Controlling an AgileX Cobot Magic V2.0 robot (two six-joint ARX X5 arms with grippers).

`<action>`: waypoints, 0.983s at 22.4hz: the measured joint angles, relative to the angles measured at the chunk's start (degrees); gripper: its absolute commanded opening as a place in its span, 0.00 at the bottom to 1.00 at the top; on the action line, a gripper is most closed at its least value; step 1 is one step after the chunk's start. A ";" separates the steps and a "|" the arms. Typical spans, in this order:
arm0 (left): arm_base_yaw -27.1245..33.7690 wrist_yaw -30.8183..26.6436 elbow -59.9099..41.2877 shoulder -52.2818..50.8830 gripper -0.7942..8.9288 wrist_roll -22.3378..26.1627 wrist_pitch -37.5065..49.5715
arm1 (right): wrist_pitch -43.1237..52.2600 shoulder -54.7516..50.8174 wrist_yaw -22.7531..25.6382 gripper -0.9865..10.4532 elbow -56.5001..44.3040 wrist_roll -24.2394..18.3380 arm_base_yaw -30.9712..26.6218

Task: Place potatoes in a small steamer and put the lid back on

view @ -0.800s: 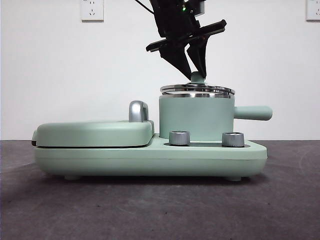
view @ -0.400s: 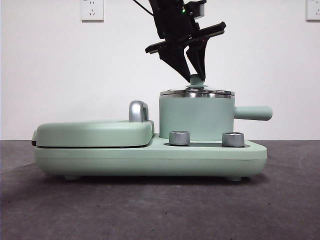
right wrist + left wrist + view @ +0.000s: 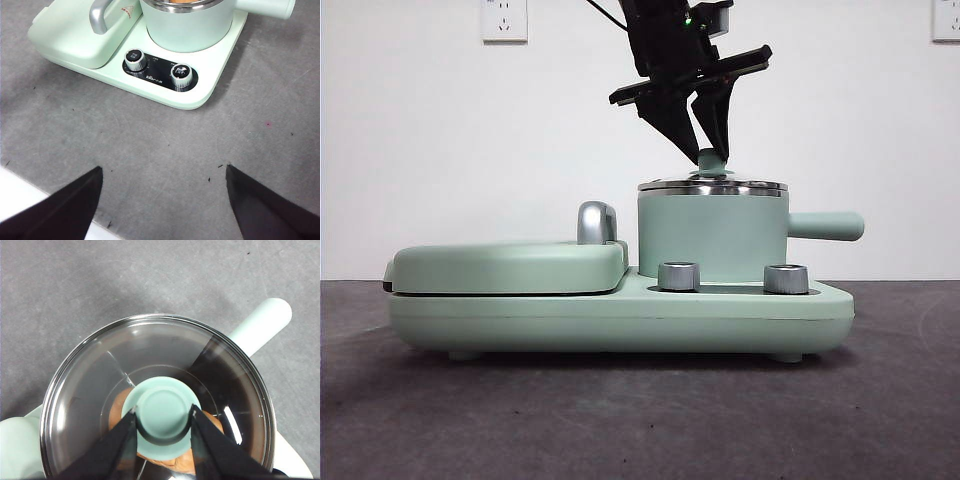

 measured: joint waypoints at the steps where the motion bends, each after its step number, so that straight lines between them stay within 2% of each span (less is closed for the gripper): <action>1: 0.00 0.00 0.00 0.00 0.09 0.00 0.00 | 0.00 0.00 0.00 0.43 0.02 0.00 0.00; 3: 0.00 -0.02 0.00 0.00 0.10 0.00 0.00 | 0.00 0.00 0.00 0.43 0.00 0.02 0.00; 4: 0.00 -0.02 0.00 0.00 0.14 0.00 -0.02 | 0.00 0.00 0.00 0.43 0.00 0.00 0.00; 6: 0.00 -0.04 0.00 0.00 0.28 0.02 -0.02 | 0.00 0.00 0.00 0.43 0.00 0.02 0.00; 9: 0.09 -0.94 0.00 0.02 0.58 0.04 -1.03 | 0.00 0.00 0.00 0.43 0.00 0.00 0.00; 10: 0.17 -0.98 0.00 0.02 0.62 0.07 -1.03 | 0.00 0.00 0.00 0.43 0.00 0.02 0.00; 15: 0.42 -0.96 -0.02 -2.60 0.64 0.13 -4.76 | 0.00 0.00 0.00 0.43 0.00 0.02 0.00; 22: 0.44 -0.96 -0.22 -23.19 0.63 -1.05 -23.96 | 3.61 0.00 0.00 0.43 0.00 0.02 0.00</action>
